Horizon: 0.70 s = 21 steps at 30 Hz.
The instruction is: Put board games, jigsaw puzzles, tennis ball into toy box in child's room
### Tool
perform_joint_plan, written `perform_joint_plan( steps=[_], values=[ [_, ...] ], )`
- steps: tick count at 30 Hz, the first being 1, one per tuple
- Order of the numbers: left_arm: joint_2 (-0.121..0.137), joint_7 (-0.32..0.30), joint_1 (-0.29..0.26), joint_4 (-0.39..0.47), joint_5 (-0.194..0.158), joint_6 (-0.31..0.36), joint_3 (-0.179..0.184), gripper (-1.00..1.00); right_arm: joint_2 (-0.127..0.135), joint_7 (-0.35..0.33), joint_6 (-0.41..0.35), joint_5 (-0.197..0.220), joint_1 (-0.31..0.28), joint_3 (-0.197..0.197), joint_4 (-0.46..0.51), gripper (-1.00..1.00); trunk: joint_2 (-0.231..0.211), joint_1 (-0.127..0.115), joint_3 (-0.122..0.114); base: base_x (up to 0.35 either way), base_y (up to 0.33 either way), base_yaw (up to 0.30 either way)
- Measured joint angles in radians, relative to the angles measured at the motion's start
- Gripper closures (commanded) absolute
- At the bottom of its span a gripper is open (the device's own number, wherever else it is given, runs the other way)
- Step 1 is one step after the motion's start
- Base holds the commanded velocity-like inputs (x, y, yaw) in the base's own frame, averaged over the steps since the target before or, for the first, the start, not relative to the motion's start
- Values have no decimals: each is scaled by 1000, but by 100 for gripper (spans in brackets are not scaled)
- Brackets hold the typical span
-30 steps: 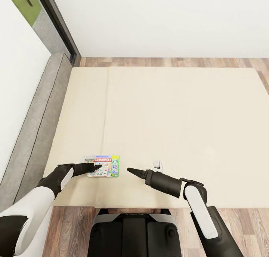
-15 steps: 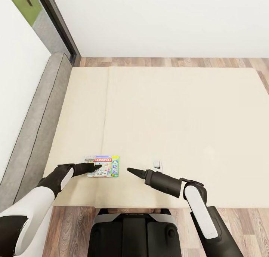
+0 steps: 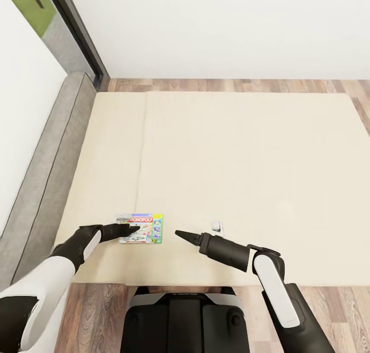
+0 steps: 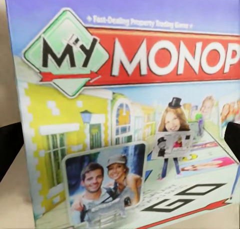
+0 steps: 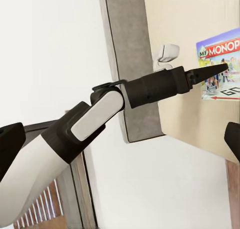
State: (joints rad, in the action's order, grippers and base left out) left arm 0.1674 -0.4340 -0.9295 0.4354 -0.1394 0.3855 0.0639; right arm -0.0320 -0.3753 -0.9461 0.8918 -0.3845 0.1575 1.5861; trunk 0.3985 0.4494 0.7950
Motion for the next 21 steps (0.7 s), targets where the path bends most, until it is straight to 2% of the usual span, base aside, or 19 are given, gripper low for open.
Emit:
perform_joint_plan(
  steps=[13, 21],
  values=[
    [-4, 0, 0, 10, -1, 2, 0, -100, 0, 0, -1, 1, 0, -1, 0, -100, 0, 0, 0, 0, -67, 0],
    [-4, 0, 0, 13, 0, 1, 0, -100, 0, 0, -1, 2, 0, -2, 0, -100, 0, 0, 0, 0, -218, 0]
  ],
)
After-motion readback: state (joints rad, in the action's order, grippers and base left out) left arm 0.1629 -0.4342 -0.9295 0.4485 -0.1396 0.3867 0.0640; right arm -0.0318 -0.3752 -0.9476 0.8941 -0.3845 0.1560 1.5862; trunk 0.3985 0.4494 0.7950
